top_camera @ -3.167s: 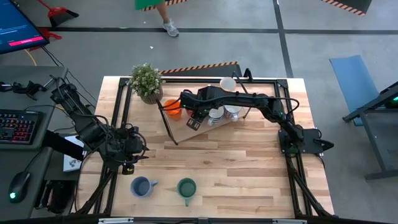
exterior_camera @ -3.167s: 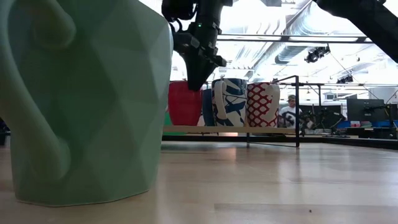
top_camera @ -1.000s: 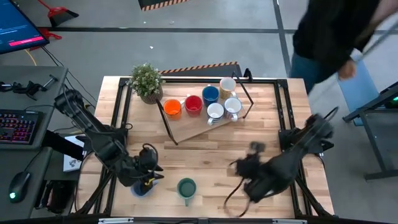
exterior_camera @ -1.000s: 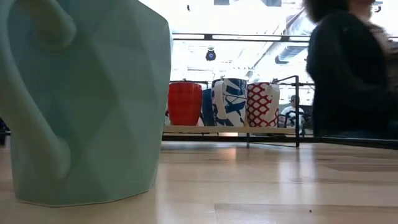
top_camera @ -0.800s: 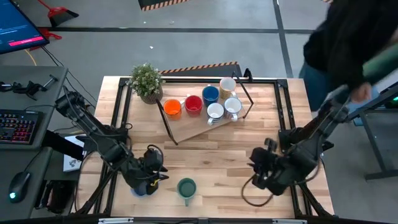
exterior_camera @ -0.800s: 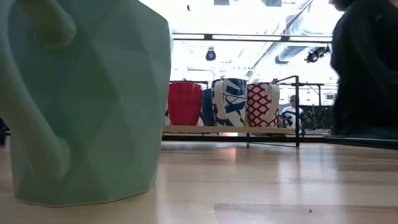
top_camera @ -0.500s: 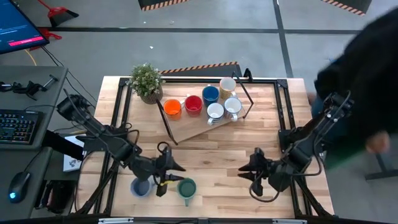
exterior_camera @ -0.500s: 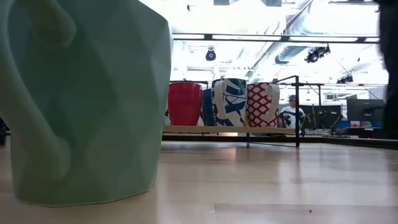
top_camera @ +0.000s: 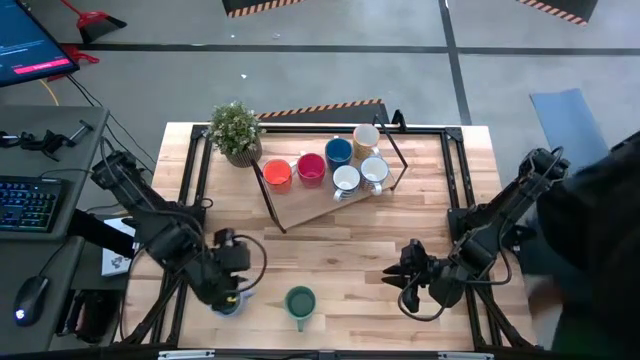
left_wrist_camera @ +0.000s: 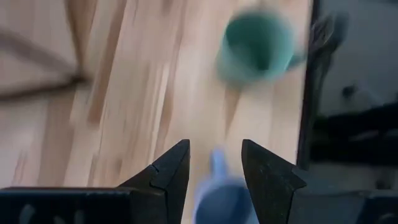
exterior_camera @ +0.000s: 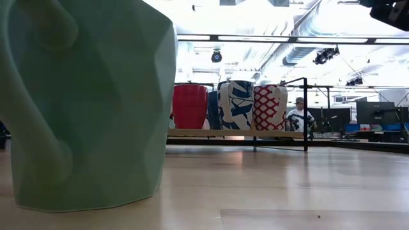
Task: Place coffee mugs
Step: Put the purple mug on the shelf
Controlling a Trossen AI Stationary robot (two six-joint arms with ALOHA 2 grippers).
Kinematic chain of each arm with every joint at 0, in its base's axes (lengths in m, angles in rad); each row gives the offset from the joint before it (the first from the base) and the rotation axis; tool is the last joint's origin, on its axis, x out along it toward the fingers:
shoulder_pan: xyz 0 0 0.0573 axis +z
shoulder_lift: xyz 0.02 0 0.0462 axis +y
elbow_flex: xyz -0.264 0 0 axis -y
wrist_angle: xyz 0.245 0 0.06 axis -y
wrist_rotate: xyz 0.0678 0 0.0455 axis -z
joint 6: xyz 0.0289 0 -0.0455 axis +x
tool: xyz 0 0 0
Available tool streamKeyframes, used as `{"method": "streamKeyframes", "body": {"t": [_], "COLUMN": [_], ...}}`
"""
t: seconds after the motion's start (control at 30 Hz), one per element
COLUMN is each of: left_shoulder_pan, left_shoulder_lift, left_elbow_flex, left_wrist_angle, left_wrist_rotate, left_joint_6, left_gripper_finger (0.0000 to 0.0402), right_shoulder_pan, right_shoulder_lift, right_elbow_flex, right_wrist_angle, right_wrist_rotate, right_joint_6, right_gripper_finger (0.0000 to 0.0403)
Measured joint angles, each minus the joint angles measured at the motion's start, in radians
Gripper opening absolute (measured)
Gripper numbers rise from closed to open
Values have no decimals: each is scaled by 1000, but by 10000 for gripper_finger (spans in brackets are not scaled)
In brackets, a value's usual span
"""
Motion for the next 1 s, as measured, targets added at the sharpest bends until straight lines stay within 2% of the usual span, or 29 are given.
{"method": "streamKeyframes", "body": {"t": [0.17, 0.5, 1.0], "left_shoulder_pan": [-67, -142, -124], "left_shoulder_lift": [49, 204, 311], "left_elbow_flex": [-1, -1, -6], "left_wrist_angle": [-117, -162, -162], "left_wrist_rotate": [68, 119, 122], "left_joint_6": [-121, -125, 50], "left_gripper_finger": [133, 133, 133], "right_shoulder_pan": [0, -36, -58], "right_shoulder_lift": [0, 1, 2], "right_elbow_flex": [0, 0, 0], "right_wrist_angle": [-1, -1, -1], "right_wrist_rotate": [42, 20, -16], "right_joint_6": [-21, -21, -19], "right_gripper_finger": [87, 87, 87]}}
